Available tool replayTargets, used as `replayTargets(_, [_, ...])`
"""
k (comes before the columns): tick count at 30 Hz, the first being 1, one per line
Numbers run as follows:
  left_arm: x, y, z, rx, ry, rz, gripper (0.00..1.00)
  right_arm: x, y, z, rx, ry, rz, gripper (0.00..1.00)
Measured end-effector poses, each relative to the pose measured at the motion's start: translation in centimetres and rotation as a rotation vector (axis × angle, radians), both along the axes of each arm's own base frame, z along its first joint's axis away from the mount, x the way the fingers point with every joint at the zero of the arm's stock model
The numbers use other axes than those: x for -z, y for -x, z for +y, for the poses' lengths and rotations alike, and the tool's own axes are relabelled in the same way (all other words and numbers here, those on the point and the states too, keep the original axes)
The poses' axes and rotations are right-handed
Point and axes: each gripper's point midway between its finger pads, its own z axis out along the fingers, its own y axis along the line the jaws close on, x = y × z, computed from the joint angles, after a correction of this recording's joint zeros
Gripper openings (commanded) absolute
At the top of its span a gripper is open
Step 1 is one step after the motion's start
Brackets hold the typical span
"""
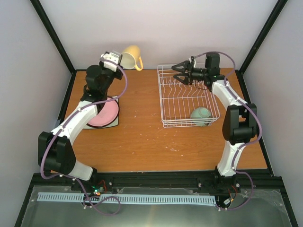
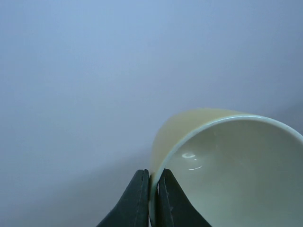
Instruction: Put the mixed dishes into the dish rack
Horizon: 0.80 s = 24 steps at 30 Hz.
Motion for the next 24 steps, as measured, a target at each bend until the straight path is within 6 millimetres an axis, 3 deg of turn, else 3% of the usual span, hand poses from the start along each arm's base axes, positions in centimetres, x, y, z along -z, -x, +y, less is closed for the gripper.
replayTargets(3, [-3.5, 1.1, -0.8, 0.077, 0.170, -0.120, 0.01, -1.4, -0.5, 1.5, -0.043, -0.106, 0.006, 0.69])
replayTargets(5, [-4.8, 1.8, -1.1, 0.117, 0.236, -0.160, 0.01, -2.5, -1.0, 2.1, -0.053, -0.172, -0.001, 0.69])
replayTargets(8, [-6.2, 3.2, -1.3, 0.178, 0.329, -0.203, 0.01, -4.7, -2.3, 3.0, -0.070, -0.308, -0.031, 0.69])
replayTargets(12, [-6.7, 4.0, -1.4, 0.213, 0.390, -0.224, 0.00, -5.6, -3.2, 4.2, -0.115, -0.415, -0.094, 0.69])
replayTargets(15, [-6.8, 4.2, -1.6, 0.222, 0.405, -0.225, 0.01, -6.2, -2.4, 6.1, -0.174, -0.444, -0.076, 0.68])
replayTargets(22, [-6.9, 4.6, -2.6, 0.244, 0.409, -0.225, 0.01, -11.1, 2.5, 11.4, -0.369, -0.463, -0.172, 0.68])
replayTargets(24, [-6.9, 4.6, -2.6, 0.240, 0.410, -0.226, 0.01, -11.5, 3.3, 12.2, -0.399, -0.460, -0.183, 0.68])
